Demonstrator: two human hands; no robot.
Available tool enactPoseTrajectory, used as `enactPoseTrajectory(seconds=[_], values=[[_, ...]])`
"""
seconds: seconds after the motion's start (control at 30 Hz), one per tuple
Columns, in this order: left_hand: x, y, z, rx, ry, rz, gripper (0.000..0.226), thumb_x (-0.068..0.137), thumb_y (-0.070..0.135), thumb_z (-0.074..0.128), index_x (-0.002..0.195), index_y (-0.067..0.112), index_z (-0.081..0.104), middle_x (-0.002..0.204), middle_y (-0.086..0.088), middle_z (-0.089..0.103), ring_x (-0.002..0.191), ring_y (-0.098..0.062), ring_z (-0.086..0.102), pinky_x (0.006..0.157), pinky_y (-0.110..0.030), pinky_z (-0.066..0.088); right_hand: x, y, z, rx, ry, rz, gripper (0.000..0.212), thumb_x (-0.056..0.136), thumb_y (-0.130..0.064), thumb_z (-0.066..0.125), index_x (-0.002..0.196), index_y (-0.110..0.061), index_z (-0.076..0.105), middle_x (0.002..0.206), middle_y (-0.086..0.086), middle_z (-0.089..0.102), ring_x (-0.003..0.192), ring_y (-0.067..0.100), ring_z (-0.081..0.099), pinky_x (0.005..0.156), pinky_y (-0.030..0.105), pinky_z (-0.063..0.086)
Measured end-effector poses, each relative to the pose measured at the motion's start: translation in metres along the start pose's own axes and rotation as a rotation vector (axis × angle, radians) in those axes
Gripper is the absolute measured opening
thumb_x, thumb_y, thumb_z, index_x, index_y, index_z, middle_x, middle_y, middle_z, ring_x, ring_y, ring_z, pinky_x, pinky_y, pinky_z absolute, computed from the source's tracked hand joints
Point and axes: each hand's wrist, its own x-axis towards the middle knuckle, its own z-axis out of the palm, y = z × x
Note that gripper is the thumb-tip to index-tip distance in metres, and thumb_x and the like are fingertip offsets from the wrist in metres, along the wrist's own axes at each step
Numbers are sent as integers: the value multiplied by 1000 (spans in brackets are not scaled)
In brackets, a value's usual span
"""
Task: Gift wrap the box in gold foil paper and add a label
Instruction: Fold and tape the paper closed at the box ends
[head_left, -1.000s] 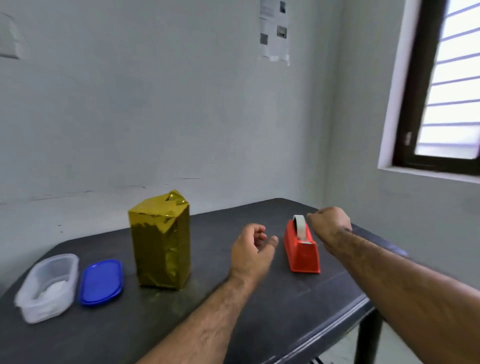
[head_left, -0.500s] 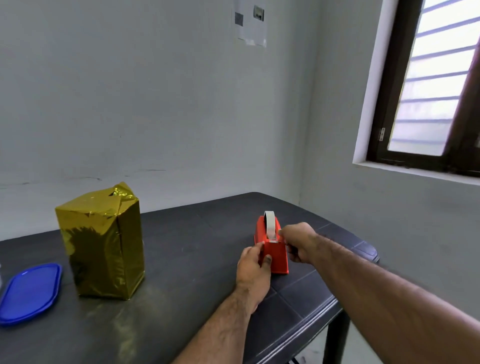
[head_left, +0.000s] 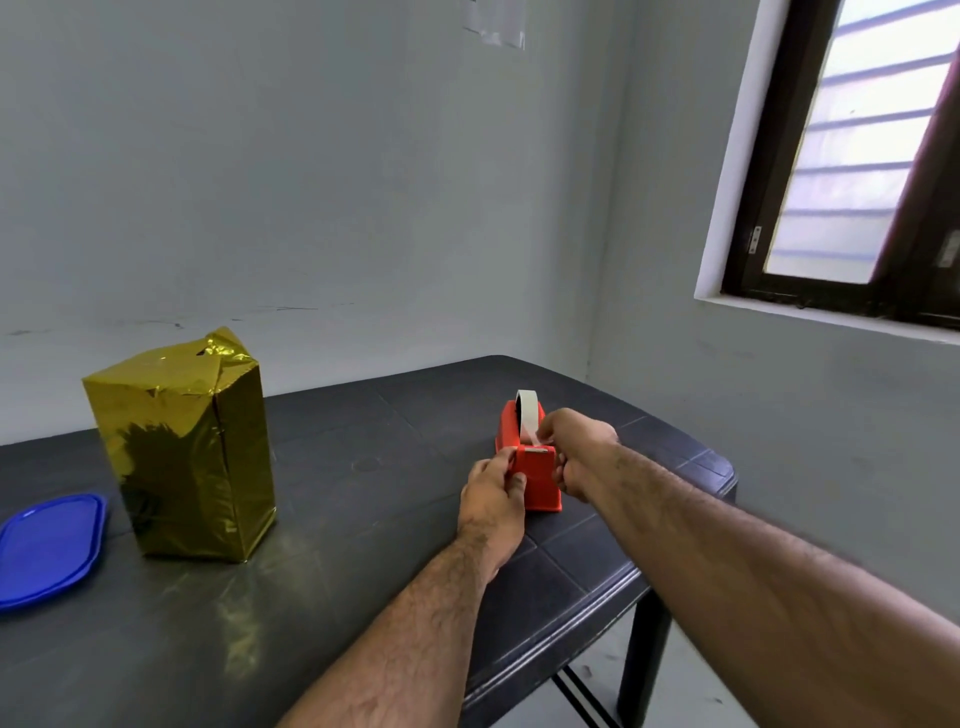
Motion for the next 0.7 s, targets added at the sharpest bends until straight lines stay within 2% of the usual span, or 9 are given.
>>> enactPoseTrajectory(seconds=[0.1, 0.2, 0.4, 0.5, 0.53, 0.6, 0.63, 0.7], values=[[-2, -3, 1, 47, -22, 4, 50, 108, 38, 48, 157, 36, 42, 142, 12, 47, 128, -13, 52, 113, -38, 47, -9, 9, -8, 10, 1, -4, 32, 77, 0, 70, 109, -1, 71, 71, 5, 56, 37, 12, 47, 34, 18, 37], [-2, 0, 1, 68, -36, 9, 52, 107, 40, 47, 159, 35, 40, 145, 10, 46, 131, -16, 50, 114, -42, 46, -14, 15, -9, 36, 19, -17, 24, 79, 2, 68, 104, -1, 70, 71, 7, 61, 26, 10, 47, 35, 18, 38], [-2, -4, -1, 75, -54, 27, 54, 105, 28, 44, 158, 38, 42, 148, 7, 47, 135, -20, 46, 119, -44, 40, -13, 40, -7, 56, 56, -43, 18, 73, -3, 71, 91, -3, 69, 80, 11, 72, 61, 19, 65, 51, 30, 54], [-1, -3, 0, 54, -61, 21, 57, 103, 22, 43, 157, 37, 43, 148, 7, 46, 135, -19, 46, 120, -42, 38, -4, 43, -3, 16, 63, -11, 31, 68, -2, 74, 98, -2, 67, 87, 16, 74, 72, 30, 74, 67, 46, 67], [-2, -3, 0, 55, -59, 15, 56, 103, 21, 43, 157, 36, 43, 149, 6, 46, 136, -19, 45, 120, -41, 38, -4, 49, -3, -21, 47, 21, 38, 66, -2, 75, 104, -1, 67, 87, 18, 74, 68, 31, 75, 62, 47, 66], [-2, -2, -2, 56, -50, -9, 55, 104, 18, 43, 156, 35, 45, 148, 5, 47, 136, -20, 46, 120, -39, 38, -5, 61, -5, -48, 1, 36, 38, 66, 0, 76, 104, 1, 71, 79, 18, 73, 50, 27, 69, 43, 33, 57], [-1, -3, -2, 45, -48, -15, 55, 104, 17, 43, 155, 35, 47, 147, 5, 48, 135, -19, 48, 120, -38, 38, -7, 64, -7, -14, -10, 22, 31, 67, 1, 76, 98, 2, 72, 74, 17, 72, 44, 24, 64, 40, 26, 50], [-3, 0, -3, -20, -41, -19, 53, 104, 16, 43, 153, 35, 51, 145, 5, 50, 133, -16, 51, 118, -33, 40, -10, 60, -11, 95, -10, -17, 22, 69, 2, 75, 91, 1, 71, 65, 10, 65, 40, 17, 54, 40, 23, 42]])
